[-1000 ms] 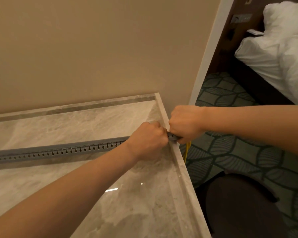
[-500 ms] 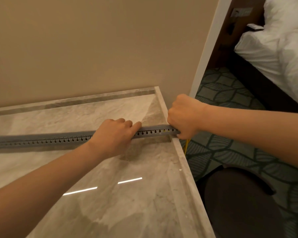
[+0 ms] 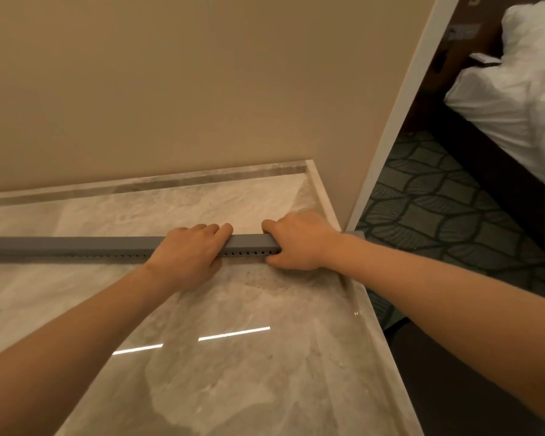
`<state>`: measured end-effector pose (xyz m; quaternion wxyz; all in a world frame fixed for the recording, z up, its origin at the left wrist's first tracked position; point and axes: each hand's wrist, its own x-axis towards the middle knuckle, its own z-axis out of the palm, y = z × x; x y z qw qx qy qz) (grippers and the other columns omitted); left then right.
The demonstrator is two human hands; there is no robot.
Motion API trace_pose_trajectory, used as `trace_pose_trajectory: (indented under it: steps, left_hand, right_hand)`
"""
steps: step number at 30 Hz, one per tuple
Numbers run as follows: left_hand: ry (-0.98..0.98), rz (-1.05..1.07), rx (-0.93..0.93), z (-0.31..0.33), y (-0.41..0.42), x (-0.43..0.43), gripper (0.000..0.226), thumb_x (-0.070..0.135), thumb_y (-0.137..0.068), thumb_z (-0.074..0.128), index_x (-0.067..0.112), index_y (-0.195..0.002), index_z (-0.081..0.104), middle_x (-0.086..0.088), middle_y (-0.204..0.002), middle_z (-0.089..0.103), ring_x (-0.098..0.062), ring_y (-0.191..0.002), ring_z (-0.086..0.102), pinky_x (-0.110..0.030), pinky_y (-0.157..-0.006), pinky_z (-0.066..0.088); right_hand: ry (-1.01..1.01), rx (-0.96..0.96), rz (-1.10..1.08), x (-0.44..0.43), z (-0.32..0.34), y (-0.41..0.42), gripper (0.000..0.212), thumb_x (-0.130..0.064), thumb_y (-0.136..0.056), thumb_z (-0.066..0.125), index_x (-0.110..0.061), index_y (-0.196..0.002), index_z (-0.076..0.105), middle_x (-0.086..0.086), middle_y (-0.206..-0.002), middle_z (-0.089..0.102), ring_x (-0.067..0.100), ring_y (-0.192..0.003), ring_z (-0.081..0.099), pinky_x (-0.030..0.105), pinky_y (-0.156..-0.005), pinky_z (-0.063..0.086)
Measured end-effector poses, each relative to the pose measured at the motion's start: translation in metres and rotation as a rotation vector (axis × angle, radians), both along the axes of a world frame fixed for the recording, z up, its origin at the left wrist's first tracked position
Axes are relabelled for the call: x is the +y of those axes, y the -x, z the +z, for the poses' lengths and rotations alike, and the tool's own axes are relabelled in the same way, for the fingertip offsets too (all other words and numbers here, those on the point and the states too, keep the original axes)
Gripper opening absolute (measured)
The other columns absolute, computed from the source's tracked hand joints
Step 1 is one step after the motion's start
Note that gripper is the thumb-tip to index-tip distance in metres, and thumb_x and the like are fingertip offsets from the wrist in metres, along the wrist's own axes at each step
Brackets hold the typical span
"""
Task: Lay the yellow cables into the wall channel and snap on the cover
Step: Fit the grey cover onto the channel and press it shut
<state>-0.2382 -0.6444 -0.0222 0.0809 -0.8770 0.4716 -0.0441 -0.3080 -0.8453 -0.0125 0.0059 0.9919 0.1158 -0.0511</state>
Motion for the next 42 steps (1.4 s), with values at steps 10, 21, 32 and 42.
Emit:
trace_pose_trajectory:
  steps: [10, 21, 32, 42]
  left_hand:
    - [0.015, -0.030, 0.020, 0.004, -0.022, -0.007, 0.028, 0.013, -0.088, 0.044, 0.016, -0.115, 0.037, -0.002, -0.084, 0.048, -0.019, -0.067, 0.042, -0.029, -0.059, 0.029]
    - [0.028, 0.047, -0.114, 0.028, -0.084, -0.044, 0.045, 0.016, -0.087, 0.048, 0.019, -0.129, 0.034, -0.013, -0.101, 0.055, -0.034, -0.086, 0.057, -0.034, -0.061, 0.028]
    - [0.127, -0.231, -0.246, 0.013, -0.138, -0.042, 0.048, 0.027, -0.063, 0.084, 0.002, -0.101, 0.067, -0.016, -0.063, 0.057, -0.031, -0.047, 0.057, -0.028, -0.037, 0.043]
    - [0.094, -0.335, -0.546, 0.002, -0.161, -0.045, 0.045, 0.044, -0.087, 0.041, 0.005, -0.101, 0.059, -0.007, -0.072, 0.060, -0.025, -0.075, 0.046, -0.035, -0.066, 0.030]
  right_hand:
    - [0.021, -0.137, 0.007, -0.007, -0.004, -0.021, 0.052, -0.067, -0.084, 0.041, -0.015, -0.084, 0.039, -0.005, -0.055, 0.036, 0.012, -0.043, 0.032, 0.028, -0.040, 0.019]
    - [0.076, -0.276, 0.046, -0.048, 0.018, -0.094, 0.056, -0.067, -0.083, 0.042, -0.014, -0.095, 0.051, 0.008, -0.084, 0.068, 0.028, -0.070, 0.063, 0.031, -0.053, 0.034]
    - [-0.036, -0.647, 0.082, -0.055, -0.004, -0.128, 0.041, -0.046, -0.067, 0.077, -0.009, -0.072, 0.060, 0.008, -0.061, 0.066, 0.027, -0.049, 0.061, 0.026, -0.039, 0.039]
    - [-0.112, -0.835, 0.137, -0.062, -0.020, -0.118, 0.026, -0.016, -0.076, 0.075, -0.001, -0.096, 0.070, 0.012, -0.092, 0.071, 0.026, -0.080, 0.067, 0.036, -0.068, 0.055]
